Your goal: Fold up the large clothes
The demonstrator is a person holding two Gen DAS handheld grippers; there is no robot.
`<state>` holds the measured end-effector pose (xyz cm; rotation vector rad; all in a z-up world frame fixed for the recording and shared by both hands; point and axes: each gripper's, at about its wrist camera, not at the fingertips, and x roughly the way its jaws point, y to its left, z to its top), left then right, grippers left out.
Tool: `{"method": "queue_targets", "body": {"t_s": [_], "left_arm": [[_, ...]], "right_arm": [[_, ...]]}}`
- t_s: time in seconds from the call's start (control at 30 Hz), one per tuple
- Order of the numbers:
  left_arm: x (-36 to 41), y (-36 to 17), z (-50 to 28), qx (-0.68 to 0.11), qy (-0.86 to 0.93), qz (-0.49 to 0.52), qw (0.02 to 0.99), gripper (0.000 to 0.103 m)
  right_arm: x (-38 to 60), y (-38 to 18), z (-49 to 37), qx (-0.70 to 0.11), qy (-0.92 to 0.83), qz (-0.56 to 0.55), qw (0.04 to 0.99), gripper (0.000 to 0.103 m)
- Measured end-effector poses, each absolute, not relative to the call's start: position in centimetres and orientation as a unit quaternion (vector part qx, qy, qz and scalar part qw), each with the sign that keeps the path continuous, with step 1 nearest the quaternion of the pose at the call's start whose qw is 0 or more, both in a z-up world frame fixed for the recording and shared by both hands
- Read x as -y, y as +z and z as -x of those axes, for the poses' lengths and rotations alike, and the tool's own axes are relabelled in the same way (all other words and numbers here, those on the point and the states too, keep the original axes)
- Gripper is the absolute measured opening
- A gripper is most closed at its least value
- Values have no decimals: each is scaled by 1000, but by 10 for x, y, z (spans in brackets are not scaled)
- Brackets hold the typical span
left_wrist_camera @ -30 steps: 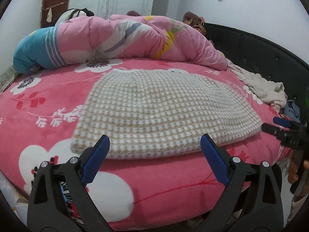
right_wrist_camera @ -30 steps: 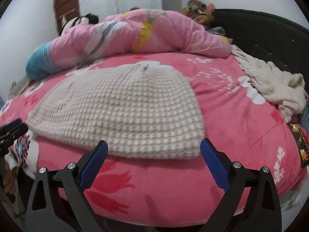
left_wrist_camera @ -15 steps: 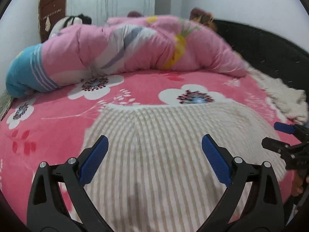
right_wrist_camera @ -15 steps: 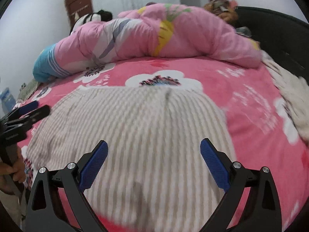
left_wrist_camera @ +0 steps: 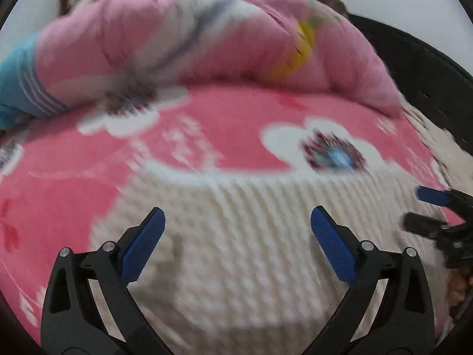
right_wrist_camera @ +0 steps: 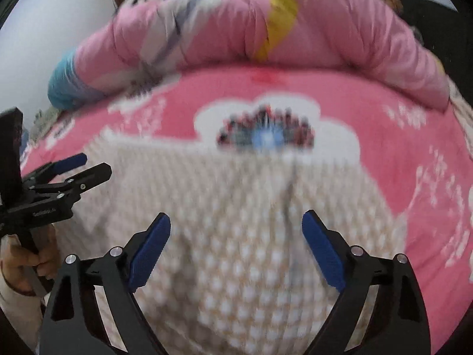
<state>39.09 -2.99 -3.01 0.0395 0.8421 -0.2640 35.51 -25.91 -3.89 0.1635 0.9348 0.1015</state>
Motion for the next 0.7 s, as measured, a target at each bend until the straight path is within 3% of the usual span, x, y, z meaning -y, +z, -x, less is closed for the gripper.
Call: {"method": "queue_targets", "body": {"t_s": [0.13,0.4,0.5,0.57,0.7], "left_arm": [[8,-77,-435,-497,-100,29,861,96],[11,-16,-359,-406,-204,11,891,96],[31,-44,-335,-427,-186,-72,882,96],[30,-70,-338,-446,-175,-72,875,96],[31,-48,-321,-425,-176,-73,885,96]], "right_arm": [[267,-93,-396,-504,10,-81,860,88],[235,-16,-330,-439,51,-54,896,86],[211,-38,-326,-472,57,-11,880,86],[209,-78,-335,-502,57,-12,863,89],[208,-50,-320,-496,39,-10,868,85]]}}
